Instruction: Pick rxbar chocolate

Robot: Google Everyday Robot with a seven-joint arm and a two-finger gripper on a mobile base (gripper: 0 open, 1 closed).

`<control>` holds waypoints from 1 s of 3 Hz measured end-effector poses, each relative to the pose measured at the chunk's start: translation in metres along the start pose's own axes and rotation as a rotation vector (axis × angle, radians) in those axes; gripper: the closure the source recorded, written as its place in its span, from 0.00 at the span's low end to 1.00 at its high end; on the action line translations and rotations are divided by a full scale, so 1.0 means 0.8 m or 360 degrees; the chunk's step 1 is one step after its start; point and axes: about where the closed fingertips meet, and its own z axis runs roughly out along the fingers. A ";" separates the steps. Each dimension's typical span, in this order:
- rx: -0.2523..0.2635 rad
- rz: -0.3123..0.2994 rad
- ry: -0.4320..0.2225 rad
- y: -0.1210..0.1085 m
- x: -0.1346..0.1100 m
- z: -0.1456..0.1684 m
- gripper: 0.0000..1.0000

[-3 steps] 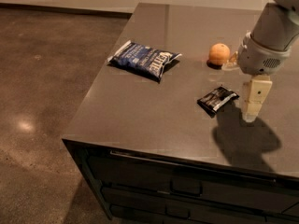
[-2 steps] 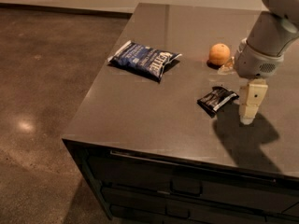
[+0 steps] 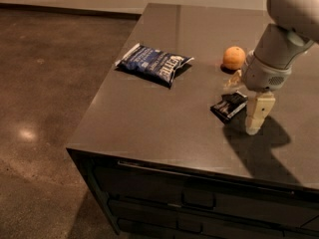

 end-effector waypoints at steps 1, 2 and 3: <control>-0.0054 -0.0040 0.0055 0.000 -0.005 0.008 0.49; -0.0054 -0.0040 0.0055 0.000 -0.006 0.001 0.70; -0.0053 -0.0039 0.0056 -0.001 -0.007 -0.004 0.95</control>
Offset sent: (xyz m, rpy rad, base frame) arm -0.0047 0.0117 0.0043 -0.1395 0.1158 0.0652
